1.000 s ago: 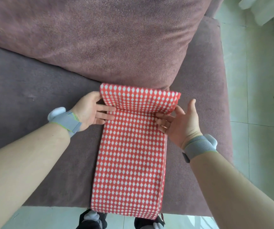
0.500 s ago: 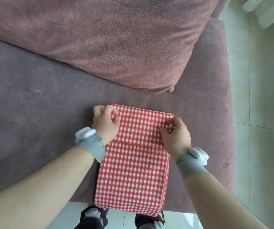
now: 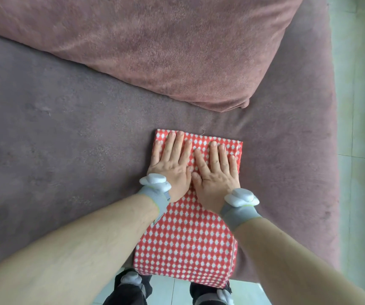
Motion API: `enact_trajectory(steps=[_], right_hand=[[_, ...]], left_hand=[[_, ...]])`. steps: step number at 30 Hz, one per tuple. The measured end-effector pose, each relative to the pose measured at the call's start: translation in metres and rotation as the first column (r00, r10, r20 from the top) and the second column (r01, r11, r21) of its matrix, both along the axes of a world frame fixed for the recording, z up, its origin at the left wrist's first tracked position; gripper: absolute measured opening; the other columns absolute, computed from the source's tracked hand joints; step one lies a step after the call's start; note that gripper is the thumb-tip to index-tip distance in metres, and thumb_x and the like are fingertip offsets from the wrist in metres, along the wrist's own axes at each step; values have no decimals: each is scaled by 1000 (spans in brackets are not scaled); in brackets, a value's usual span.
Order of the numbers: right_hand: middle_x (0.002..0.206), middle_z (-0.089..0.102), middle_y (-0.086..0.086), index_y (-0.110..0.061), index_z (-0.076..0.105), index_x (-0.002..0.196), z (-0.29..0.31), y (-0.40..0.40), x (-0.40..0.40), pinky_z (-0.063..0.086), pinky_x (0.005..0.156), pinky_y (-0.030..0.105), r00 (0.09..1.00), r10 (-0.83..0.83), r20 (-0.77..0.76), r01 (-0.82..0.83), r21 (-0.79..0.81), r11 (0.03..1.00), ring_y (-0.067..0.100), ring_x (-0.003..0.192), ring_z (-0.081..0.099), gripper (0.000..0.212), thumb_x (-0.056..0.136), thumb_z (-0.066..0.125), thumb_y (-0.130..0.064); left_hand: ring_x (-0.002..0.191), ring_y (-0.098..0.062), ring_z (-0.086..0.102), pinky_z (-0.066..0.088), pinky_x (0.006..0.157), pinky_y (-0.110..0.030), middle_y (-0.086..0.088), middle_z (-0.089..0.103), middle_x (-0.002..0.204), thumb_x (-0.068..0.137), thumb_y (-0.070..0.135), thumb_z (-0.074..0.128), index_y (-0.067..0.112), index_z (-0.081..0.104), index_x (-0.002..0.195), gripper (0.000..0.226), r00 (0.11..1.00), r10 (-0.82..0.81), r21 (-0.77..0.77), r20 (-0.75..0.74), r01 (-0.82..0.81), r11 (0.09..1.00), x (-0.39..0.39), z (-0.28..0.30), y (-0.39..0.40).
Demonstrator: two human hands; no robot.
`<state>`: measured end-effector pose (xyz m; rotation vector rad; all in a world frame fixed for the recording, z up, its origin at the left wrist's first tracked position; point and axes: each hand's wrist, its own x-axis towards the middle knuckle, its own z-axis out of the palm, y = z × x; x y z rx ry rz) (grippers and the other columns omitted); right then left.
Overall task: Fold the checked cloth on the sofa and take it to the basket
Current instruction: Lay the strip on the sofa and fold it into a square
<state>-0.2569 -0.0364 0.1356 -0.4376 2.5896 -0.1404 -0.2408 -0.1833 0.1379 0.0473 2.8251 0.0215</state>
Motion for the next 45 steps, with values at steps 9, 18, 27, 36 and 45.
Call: enact_trajectory(steps=[9, 18, 27, 36, 45], right_hand=[[160, -26, -3, -46, -15, 147, 37, 2, -7, -26, 110, 37, 994, -9, 106, 14, -42, 999, 14, 143, -30, 64, 88, 5, -61], [131, 47, 13, -13, 46, 132, 101, 9, -4, 42, 100, 44, 586, -806, 84, 794, -259, 550, 33, 118, 48, 60, 77, 65, -26], [78, 77, 2, -9, 67, 90, 101, 39, -22, 56, 51, 28, 233, -703, 672, 973, -164, 165, 17, 62, 73, 17, 76, 72, -18], [84, 77, -9, -19, 72, 85, 136, 63, -39, 56, 58, 19, 594, -528, 607, 799, -521, 300, 12, 75, 74, 18, 73, 80, -8], [60, 70, -18, -30, 69, 66, 144, 62, -111, 55, 61, 23, 731, -634, 252, 660, -495, 565, 2, 59, 69, 13, 77, 76, -28]], left_hand=[[146, -19, -16, -10, 118, -43, -1, -7, 161, 93, 41, 32, 23, 4, 151, 67, 998, 49, 245, 33, -56, 968, -8, 27, -7], [136, -29, 31, 24, 112, -40, -13, 35, 148, 85, 33, 61, 10, 26, 146, 74, 713, 669, 529, 211, -659, 535, -4, 61, -36], [83, -24, 71, 55, 76, -34, -8, 75, 88, 75, 14, 68, 11, 72, 91, 16, 481, 539, 586, 691, -810, -28, -11, 70, -61], [96, -19, 68, 51, 91, -46, 1, 73, 102, 72, 13, 76, 18, 66, 101, 31, 709, 395, 713, 585, -681, 166, -37, 112, -84], [96, -16, 64, 50, 84, -34, 5, 68, 108, 75, 32, 75, 20, 62, 102, 33, 878, 443, 705, 180, -429, 564, -112, 118, -72]])
